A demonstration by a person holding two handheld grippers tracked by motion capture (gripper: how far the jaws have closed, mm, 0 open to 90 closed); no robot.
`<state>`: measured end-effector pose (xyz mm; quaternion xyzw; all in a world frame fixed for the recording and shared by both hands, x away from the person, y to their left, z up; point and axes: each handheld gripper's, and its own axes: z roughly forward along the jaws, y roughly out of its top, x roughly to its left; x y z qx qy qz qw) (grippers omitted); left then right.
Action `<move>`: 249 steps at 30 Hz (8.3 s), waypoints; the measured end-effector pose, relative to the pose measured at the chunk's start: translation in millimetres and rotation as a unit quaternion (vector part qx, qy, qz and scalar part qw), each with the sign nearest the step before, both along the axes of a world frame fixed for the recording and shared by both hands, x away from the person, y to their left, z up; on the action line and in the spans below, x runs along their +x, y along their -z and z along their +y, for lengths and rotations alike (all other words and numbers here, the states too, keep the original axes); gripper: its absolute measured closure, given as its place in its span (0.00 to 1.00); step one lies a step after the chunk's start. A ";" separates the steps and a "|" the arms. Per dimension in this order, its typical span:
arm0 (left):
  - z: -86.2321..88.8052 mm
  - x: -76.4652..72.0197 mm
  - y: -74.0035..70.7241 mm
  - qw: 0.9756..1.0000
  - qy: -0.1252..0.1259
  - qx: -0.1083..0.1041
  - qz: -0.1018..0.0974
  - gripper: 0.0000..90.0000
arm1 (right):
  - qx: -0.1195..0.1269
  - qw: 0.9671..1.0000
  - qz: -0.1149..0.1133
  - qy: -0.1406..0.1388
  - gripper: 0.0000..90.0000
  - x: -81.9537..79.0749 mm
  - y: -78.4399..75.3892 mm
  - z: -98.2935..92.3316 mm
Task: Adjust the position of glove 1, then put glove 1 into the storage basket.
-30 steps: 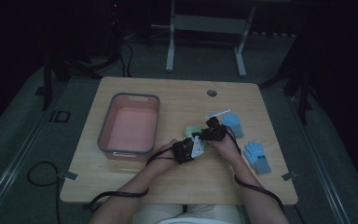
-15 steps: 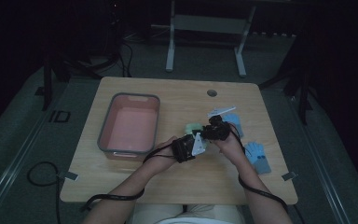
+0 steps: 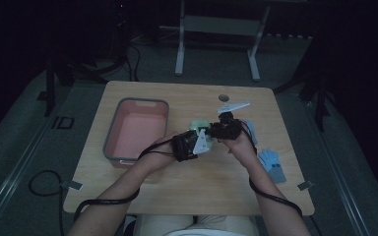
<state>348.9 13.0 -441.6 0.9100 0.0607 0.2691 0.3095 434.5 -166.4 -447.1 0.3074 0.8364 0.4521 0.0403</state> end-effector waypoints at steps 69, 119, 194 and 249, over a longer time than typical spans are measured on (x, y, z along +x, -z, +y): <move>144.6 45.4 49.8 0.977 -0.113 0.127 0.128 0.55 | 0.011 0.999 -0.038 0.030 0.41 18.2 11.3 139.1; 32.5 -26.0 22.0 0.978 -0.032 -0.166 0.122 0.04 | -0.021 0.986 -0.137 0.094 0.40 -30.1 6.3 -55.8; 26.2 -60.6 109.1 0.978 -0.040 -0.164 0.123 0.04 | -0.075 0.951 -0.098 0.284 0.98 -41.1 17.6 -29.7; 27.6 -62.1 113.7 0.978 -0.034 -0.162 0.123 0.04 | -0.095 0.972 -0.081 0.199 0.72 -65.4 60.8 -22.2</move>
